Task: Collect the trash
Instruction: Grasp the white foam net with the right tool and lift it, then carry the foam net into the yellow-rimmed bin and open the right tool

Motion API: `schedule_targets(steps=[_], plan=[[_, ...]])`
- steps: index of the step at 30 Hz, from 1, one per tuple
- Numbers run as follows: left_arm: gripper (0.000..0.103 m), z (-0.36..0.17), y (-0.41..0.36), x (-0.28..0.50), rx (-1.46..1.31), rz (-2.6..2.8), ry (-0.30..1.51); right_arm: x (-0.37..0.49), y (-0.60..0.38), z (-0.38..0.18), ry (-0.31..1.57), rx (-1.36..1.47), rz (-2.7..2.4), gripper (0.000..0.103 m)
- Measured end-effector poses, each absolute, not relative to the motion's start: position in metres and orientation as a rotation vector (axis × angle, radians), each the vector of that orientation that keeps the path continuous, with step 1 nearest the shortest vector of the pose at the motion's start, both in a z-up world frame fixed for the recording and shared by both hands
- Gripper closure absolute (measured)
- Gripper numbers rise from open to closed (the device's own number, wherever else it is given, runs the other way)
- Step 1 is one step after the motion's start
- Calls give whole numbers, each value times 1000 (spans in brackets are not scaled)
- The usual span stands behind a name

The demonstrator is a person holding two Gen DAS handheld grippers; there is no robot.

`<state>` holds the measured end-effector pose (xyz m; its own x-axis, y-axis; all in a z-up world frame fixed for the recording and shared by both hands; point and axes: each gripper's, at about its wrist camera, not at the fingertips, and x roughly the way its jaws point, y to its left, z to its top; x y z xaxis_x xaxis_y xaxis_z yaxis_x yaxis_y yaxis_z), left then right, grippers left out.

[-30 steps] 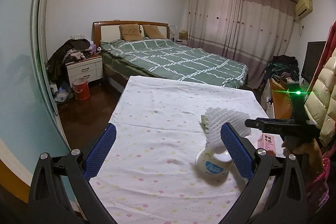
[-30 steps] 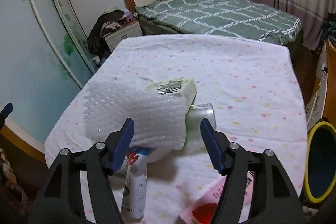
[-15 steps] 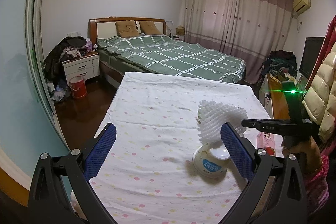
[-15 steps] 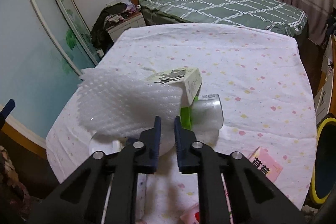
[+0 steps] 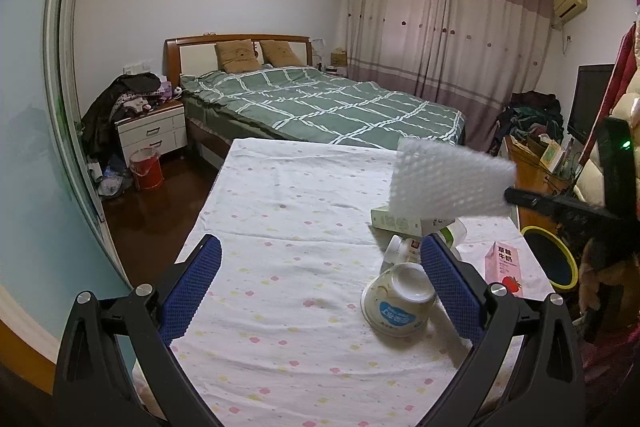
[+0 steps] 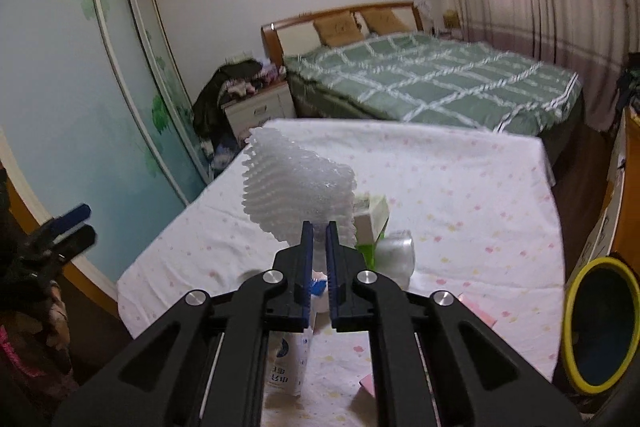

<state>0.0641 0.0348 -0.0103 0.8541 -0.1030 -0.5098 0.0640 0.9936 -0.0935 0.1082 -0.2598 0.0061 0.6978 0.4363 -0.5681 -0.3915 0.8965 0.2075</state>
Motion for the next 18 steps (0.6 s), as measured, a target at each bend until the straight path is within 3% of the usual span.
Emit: schedule_targets(steps=[9,18], plan=[[5,-10,24,64,-60,-115,546,86,-310,32,547,125,333,97],[5,-18,1,73,-41,-163,567,72,-400,20,542,193,87,97]])
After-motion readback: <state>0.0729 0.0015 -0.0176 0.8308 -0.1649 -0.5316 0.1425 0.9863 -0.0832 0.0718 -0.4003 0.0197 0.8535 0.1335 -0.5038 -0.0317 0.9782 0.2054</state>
